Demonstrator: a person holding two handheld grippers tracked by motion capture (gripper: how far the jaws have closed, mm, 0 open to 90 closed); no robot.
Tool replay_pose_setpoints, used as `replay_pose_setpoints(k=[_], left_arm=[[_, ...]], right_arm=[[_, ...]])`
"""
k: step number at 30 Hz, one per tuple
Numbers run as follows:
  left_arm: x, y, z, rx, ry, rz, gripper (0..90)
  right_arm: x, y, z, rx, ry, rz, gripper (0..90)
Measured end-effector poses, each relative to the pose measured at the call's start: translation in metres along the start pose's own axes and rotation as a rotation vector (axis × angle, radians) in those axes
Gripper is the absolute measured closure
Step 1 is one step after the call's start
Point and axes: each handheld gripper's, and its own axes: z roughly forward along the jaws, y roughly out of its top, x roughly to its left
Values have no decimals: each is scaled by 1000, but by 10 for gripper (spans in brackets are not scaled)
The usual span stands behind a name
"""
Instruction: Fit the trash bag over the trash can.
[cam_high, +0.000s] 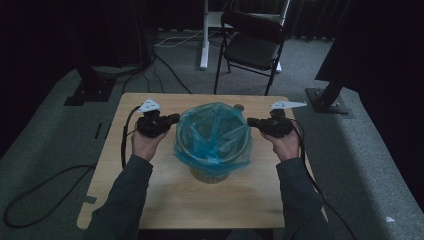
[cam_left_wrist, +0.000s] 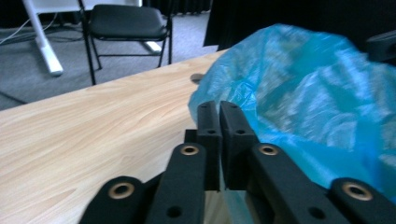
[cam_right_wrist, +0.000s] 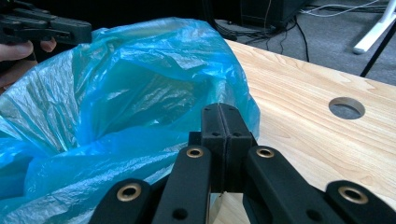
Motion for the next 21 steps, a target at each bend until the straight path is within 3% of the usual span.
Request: replay_pose_setpoints(k=[13,18,21], left_arm=[[15,-23,10,93,28,-35,894],[15,-30,18,126,13,-37,894],[11,-30,19,106,-6,-19,883]], right_arm=[[-6,-13,4,43,3,27,898],[-6,-16,9,76,6,24,898],[-5,-17,13,102,1,19,898]])
